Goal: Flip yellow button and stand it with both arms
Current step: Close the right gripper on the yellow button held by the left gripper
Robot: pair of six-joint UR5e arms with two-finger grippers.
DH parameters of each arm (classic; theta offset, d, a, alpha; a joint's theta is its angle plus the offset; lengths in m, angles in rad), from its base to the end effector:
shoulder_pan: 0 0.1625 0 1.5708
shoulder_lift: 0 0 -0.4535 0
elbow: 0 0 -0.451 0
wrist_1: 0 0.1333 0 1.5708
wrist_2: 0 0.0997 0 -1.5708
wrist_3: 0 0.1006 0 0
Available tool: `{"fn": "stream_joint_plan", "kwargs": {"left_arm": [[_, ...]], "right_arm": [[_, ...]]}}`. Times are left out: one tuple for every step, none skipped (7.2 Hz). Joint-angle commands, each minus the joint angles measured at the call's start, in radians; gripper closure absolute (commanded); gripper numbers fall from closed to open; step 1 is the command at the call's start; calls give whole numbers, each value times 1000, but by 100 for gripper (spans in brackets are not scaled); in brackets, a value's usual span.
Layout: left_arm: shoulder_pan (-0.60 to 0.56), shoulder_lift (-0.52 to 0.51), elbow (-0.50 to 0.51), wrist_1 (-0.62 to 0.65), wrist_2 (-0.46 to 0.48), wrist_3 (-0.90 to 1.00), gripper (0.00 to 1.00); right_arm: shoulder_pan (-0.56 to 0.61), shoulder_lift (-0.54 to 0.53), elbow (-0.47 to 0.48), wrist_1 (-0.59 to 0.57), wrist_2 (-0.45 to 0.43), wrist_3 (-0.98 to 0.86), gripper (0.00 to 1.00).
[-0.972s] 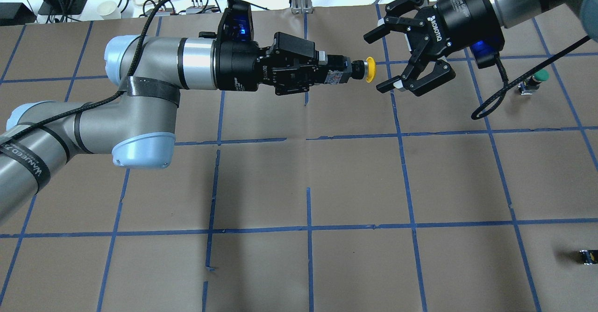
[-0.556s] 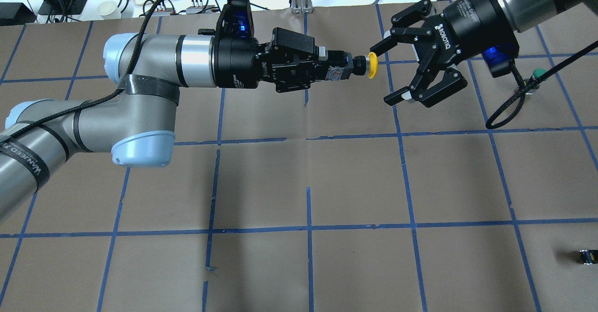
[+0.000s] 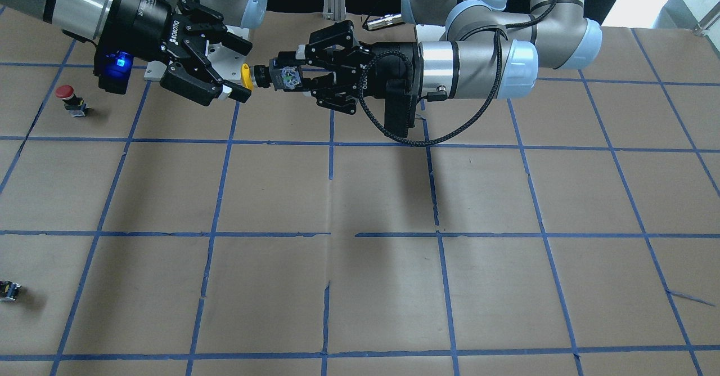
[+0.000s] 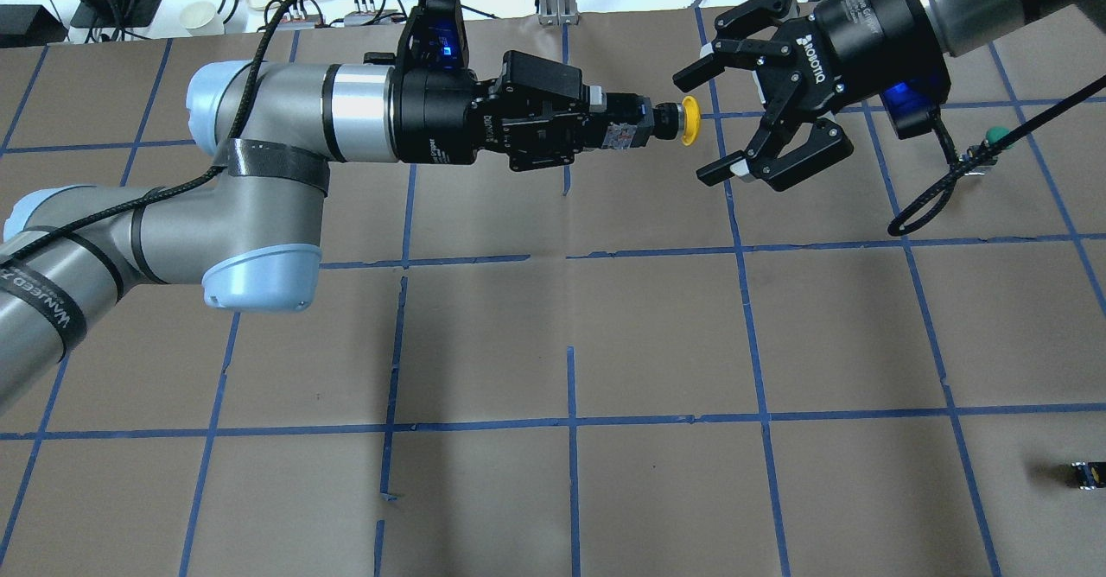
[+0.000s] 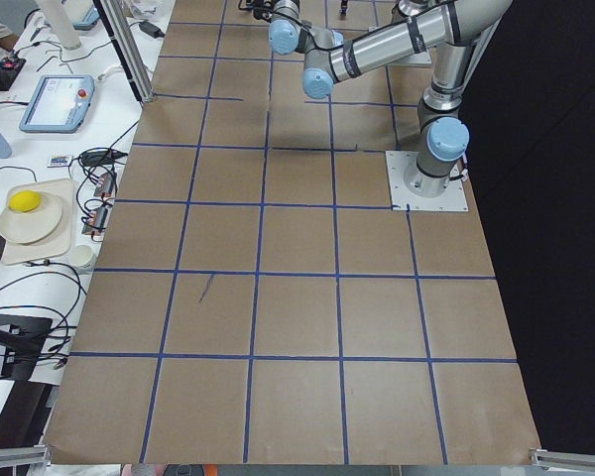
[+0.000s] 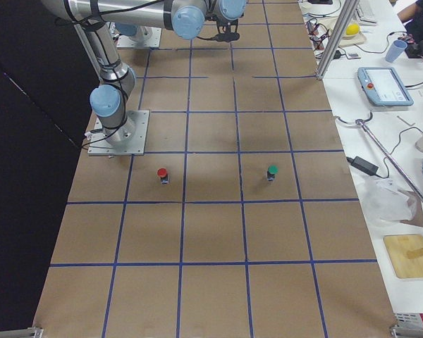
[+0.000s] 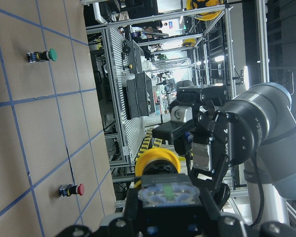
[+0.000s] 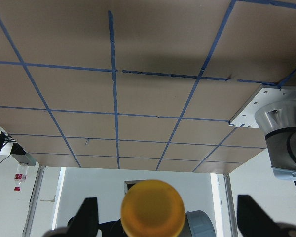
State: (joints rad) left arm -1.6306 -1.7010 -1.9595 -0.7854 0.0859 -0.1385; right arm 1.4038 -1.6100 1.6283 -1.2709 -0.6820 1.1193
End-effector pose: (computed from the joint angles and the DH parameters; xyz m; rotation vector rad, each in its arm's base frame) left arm -0.2659 -0.5340 0.4064 -0.1372 -1.6484 0.0699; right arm 0.1240 -0.5361 0.5160 1.5548 1.7748 0.8490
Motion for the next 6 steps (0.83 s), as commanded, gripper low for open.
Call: {"fn": "stream_joint_plan", "kwargs": {"left_arm": [[0,1,-4,0,0,-1,100],[0,1,-4,0,0,-3,100],[0,1,-3,0,0,-3,100],[0,1,-4,-1,0,-3,100],[-2,7,-10,0,-2,-3,100],[-3,7,-10,0,-2,-3,100]], "right_arm": [[35,1,2,-7,1,4,0],[37,1,1,-7,-1,-1,0],[35,2,-2,-10,-7,-3,4],[34,2,1,-15,-8,-3,10],[32,2,2,-21,-8,-4,22],[29,-4,2,-19,-7,-24,40]]}}
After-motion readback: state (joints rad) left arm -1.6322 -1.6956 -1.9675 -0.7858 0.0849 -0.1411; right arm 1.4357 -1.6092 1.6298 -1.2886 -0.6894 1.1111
